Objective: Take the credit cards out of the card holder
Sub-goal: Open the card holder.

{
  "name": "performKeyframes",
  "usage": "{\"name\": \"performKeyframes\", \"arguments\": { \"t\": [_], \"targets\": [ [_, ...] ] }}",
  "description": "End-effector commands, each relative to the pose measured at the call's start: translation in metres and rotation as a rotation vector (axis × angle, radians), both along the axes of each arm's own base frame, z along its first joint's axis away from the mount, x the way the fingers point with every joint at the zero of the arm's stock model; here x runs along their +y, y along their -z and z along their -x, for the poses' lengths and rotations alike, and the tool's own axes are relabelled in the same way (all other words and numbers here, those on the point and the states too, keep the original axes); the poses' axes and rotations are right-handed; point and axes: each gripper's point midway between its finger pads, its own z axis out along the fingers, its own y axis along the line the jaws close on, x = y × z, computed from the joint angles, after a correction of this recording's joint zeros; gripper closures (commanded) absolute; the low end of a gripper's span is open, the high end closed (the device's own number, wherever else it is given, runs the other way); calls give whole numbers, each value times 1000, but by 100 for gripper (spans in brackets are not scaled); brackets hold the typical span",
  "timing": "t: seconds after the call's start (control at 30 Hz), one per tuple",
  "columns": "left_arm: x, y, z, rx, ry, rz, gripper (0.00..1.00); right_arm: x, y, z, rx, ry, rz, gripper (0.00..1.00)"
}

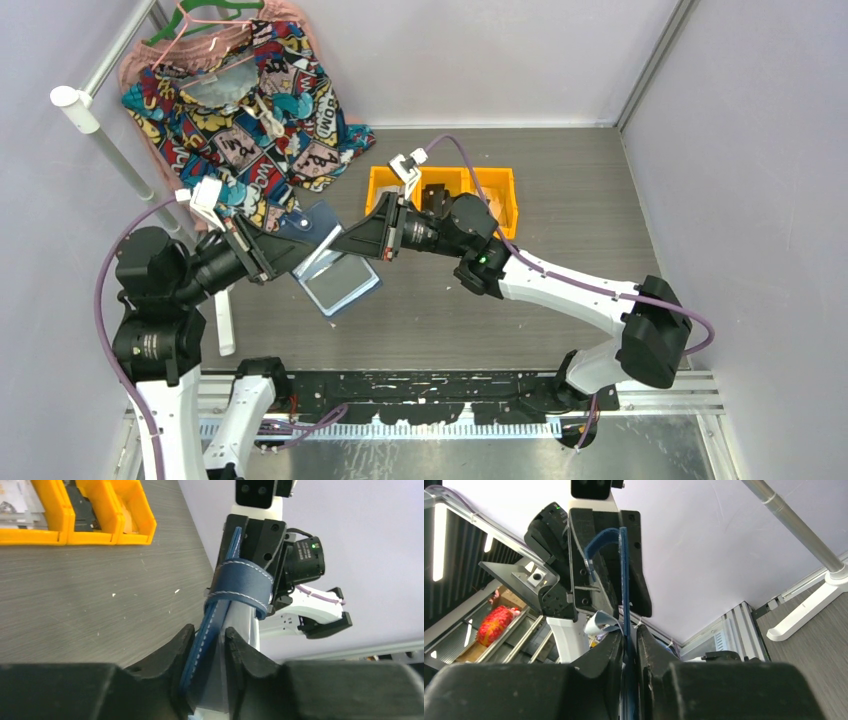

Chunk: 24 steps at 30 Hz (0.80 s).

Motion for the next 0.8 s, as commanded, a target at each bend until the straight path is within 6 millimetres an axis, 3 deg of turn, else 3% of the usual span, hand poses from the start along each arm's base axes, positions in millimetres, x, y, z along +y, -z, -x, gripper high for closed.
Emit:
{"name": "performKeyframes", "arguments": {
  "t": [0.0, 0.1, 0.23, 0.33, 0.43, 0.6, 0.77],
  "targets": [
    [7, 5, 6, -92, -28, -118, 56, -11, -45, 5, -39, 7, -122, 82],
    [13, -7, 11, -194, -51, -208, 36, -13, -38, 4, -30, 17, -94, 88],
    [13, -24, 29, -314, -7, -303, 29, -18, -29, 1, -31, 52, -43, 92],
    [1, -24, 51, -358, 115, -290, 24, -19, -25, 0, -28, 65, -13, 94],
    [-3, -10, 59, -387, 167, -291, 25, -17, -28, 2, -19, 39, -14, 94],
    [19, 20, 36, -397, 28, -440, 33, -13, -36, 13, -25, -33, -20, 93],
    [19, 27, 34, -375, 11, -425, 37, -14, -41, 22, -42, -69, -29, 90]
  ]
}}
